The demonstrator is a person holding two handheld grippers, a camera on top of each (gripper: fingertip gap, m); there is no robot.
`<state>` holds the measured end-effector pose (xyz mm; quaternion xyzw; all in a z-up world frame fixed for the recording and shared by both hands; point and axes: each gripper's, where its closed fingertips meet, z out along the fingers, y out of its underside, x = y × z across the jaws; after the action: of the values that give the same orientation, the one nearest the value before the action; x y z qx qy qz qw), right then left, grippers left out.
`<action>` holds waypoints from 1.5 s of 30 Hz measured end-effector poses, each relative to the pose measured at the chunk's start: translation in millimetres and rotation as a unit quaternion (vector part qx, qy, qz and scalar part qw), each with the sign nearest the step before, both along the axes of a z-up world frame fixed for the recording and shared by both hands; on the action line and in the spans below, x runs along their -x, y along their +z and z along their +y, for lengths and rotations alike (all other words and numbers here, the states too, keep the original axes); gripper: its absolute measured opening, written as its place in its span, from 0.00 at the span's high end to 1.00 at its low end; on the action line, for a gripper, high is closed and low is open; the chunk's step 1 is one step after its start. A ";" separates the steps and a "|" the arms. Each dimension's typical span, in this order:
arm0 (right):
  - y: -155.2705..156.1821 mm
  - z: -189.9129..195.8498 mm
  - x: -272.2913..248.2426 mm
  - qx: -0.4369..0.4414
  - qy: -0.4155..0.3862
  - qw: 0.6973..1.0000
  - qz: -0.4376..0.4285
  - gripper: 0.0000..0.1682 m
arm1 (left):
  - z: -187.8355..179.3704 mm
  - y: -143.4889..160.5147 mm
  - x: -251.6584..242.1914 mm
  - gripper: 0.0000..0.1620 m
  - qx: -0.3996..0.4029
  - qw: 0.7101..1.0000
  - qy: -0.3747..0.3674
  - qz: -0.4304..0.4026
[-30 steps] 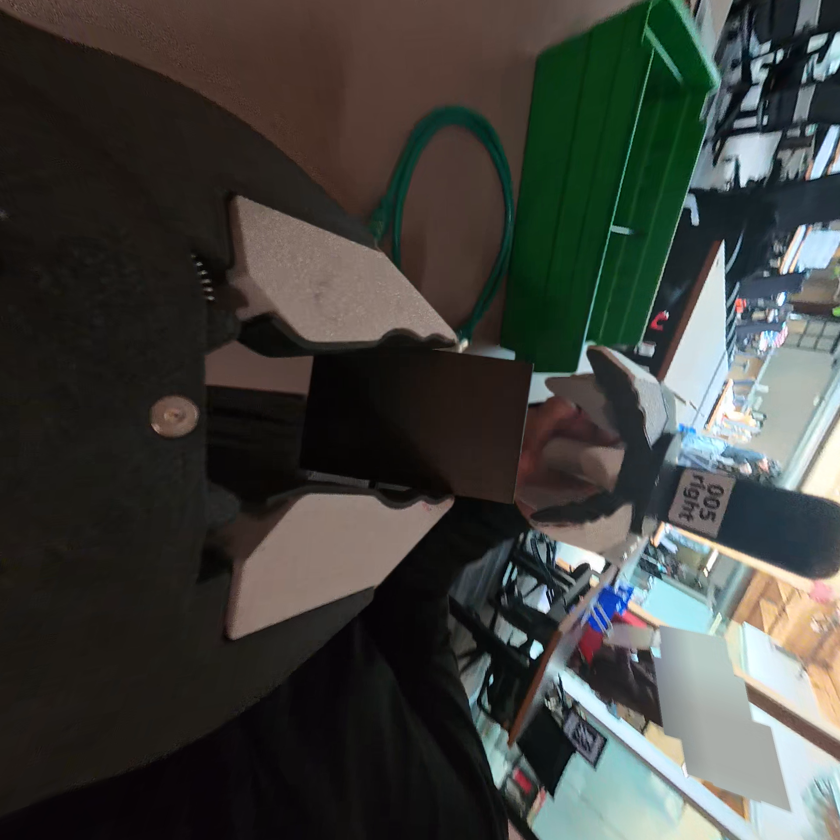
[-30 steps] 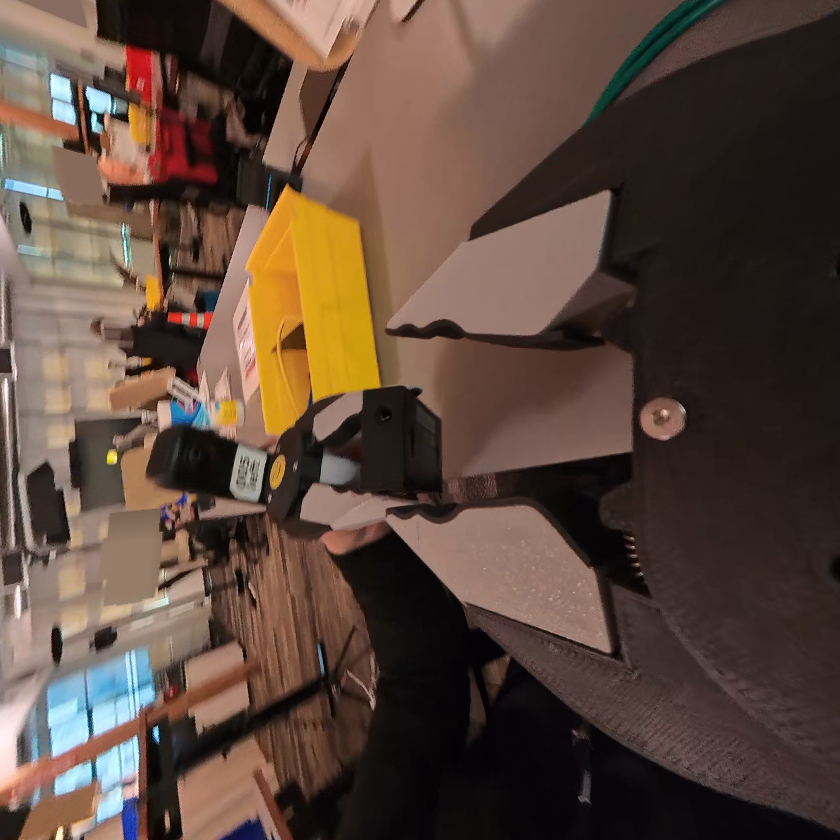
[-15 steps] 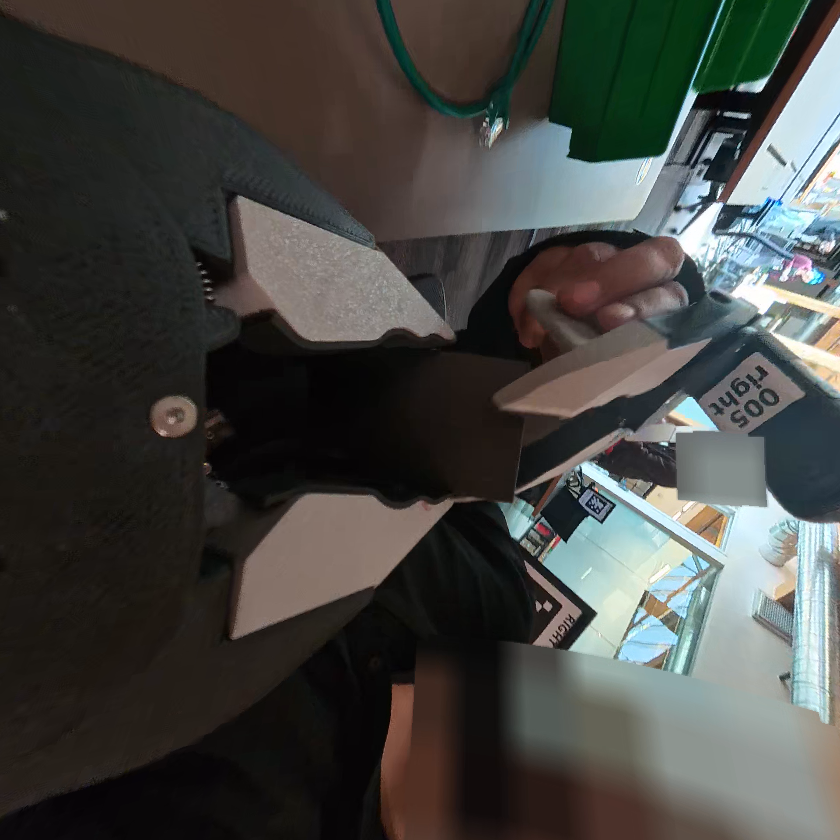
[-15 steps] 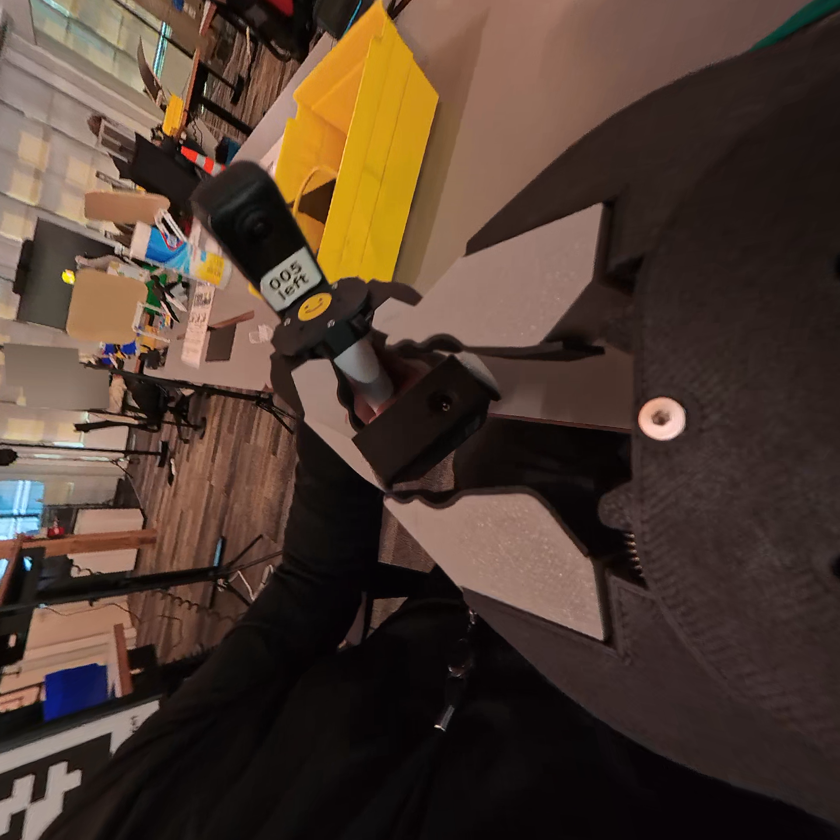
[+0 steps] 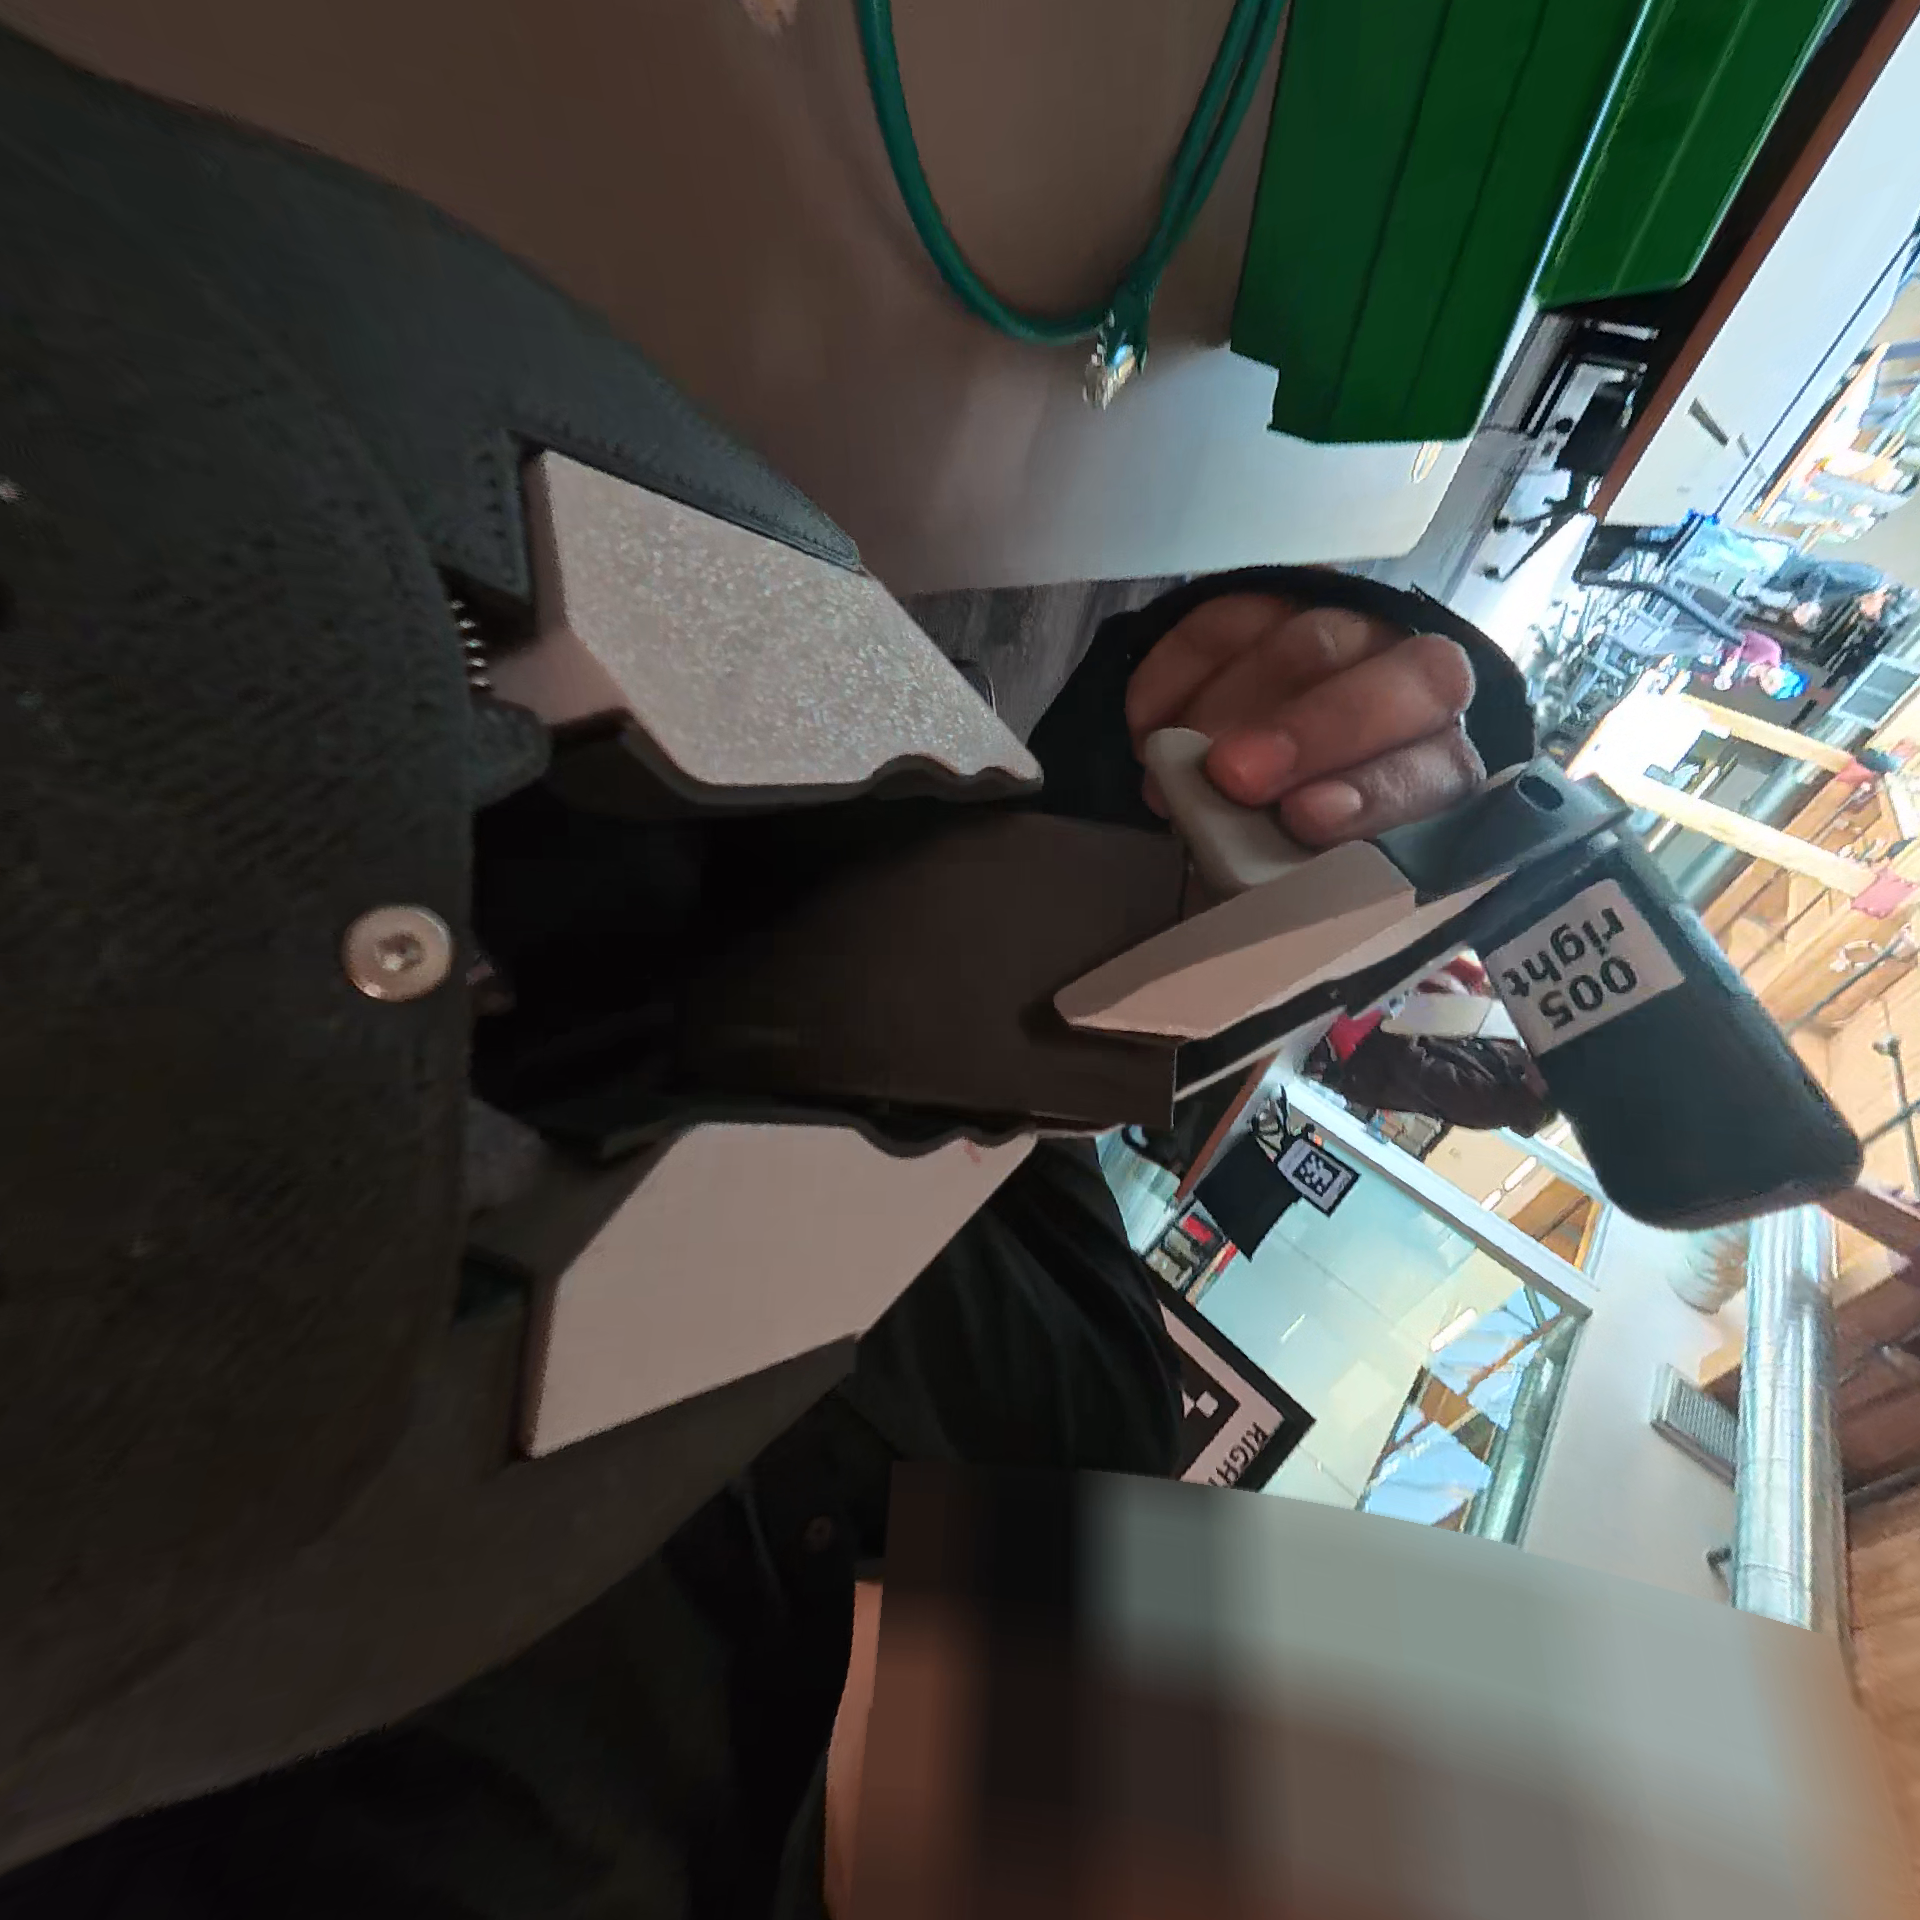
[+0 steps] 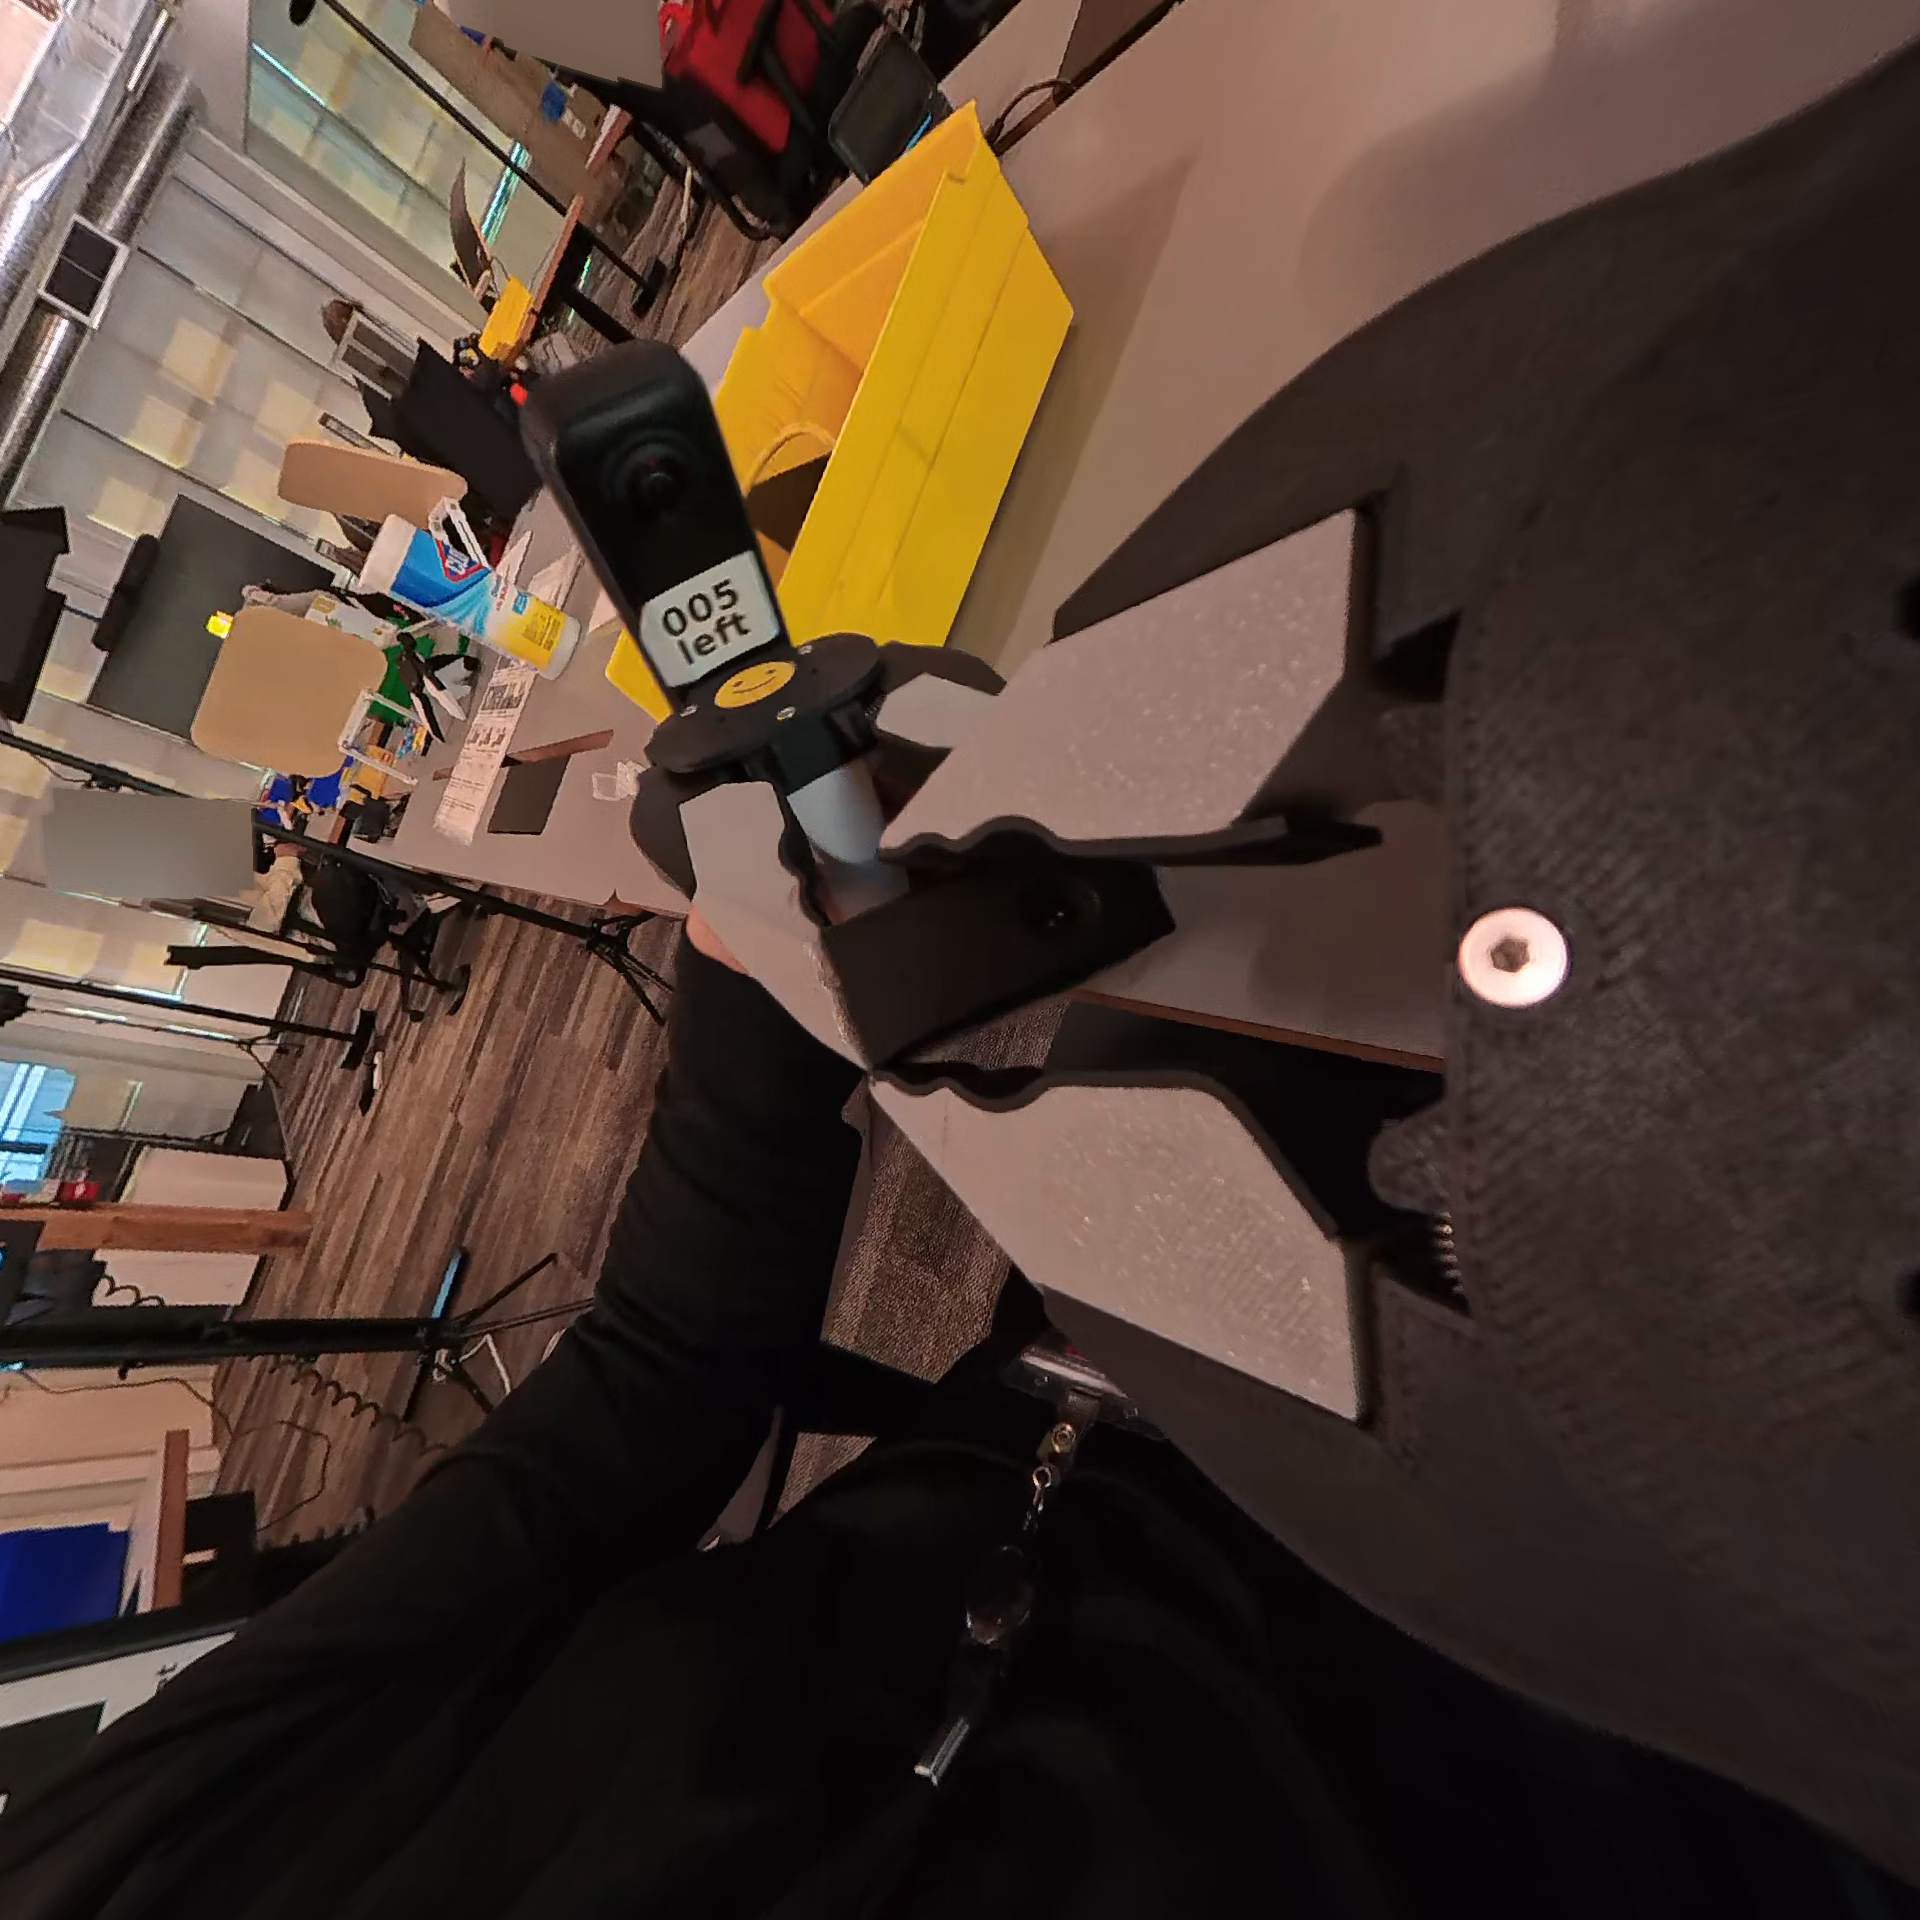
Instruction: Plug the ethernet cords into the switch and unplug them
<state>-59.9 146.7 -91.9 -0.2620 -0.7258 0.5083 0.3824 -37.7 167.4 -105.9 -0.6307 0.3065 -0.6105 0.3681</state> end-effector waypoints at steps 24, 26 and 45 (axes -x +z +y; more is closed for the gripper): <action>7.7 58.0 23.4 0.101 -0.099 0.988 0.055 0.86 | 59.2 -30.7 34.1 0.79 -0.258 0.895 0.249 0.266; 9.4 60.4 20.8 0.121 -0.095 0.987 0.039 0.85 | 57.9 -27.0 35.2 0.81 -0.282 0.877 0.255 0.295; -52.1 167.8 -74.0 -0.060 -0.429 0.864 -0.256 0.84 | 112.1 -97.5 134.7 0.84 -0.288 0.650 0.381 0.592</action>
<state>14.1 314.5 -144.0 -0.6449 -0.6433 0.1646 0.3784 -172.5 279.5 -203.3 -0.7818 0.3524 0.2051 0.4718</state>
